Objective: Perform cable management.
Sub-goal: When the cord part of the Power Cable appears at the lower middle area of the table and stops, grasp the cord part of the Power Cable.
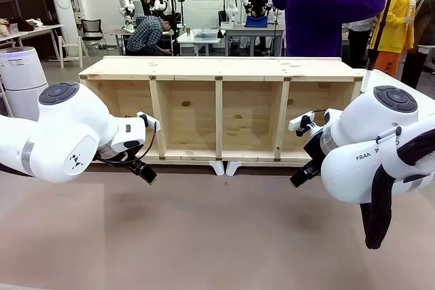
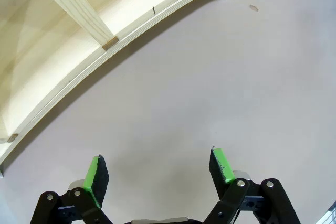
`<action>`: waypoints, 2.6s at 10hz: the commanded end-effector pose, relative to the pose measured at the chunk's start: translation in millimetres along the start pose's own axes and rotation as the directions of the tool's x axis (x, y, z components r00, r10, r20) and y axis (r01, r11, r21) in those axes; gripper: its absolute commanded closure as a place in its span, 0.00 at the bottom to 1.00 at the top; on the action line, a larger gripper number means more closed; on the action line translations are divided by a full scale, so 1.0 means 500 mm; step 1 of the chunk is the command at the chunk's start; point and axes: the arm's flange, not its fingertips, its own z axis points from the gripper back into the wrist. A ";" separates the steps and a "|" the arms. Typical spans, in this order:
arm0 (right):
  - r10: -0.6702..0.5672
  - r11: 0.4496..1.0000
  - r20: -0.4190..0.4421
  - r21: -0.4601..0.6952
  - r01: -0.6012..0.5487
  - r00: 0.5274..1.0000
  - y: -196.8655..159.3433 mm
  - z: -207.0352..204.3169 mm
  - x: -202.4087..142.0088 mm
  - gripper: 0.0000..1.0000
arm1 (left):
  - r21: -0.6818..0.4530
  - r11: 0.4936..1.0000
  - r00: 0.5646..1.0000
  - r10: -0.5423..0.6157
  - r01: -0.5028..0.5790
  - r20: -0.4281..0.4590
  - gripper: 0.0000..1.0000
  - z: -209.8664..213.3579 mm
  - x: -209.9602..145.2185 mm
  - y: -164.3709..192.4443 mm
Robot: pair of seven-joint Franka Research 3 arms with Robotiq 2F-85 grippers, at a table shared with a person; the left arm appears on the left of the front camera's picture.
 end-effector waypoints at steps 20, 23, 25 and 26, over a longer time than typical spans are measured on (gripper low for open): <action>-0.108 0.950 0.169 -0.272 0.151 0.980 0.112 0.353 -0.154 0.00 | 0.207 0.966 0.967 0.109 -0.157 0.228 0.00 0.345 -0.243 -0.060; -0.145 0.922 0.224 -0.323 0.213 0.964 0.128 0.401 -0.203 0.00 | 0.244 0.941 0.940 0.156 -0.235 0.304 0.00 0.387 -0.310 -0.064; -0.174 0.910 0.242 -0.331 0.250 0.954 0.127 0.411 -0.225 0.00 | 0.252 0.928 0.929 0.189 -0.274 0.317 0.00 0.390 -0.330 -0.051; -0.195 0.906 0.230 -0.329 0.265 0.953 0.125 0.401 -0.219 0.00 | 0.211 0.953 0.943 0.151 -0.219 0.297 0.00 0.531 0.008 0.023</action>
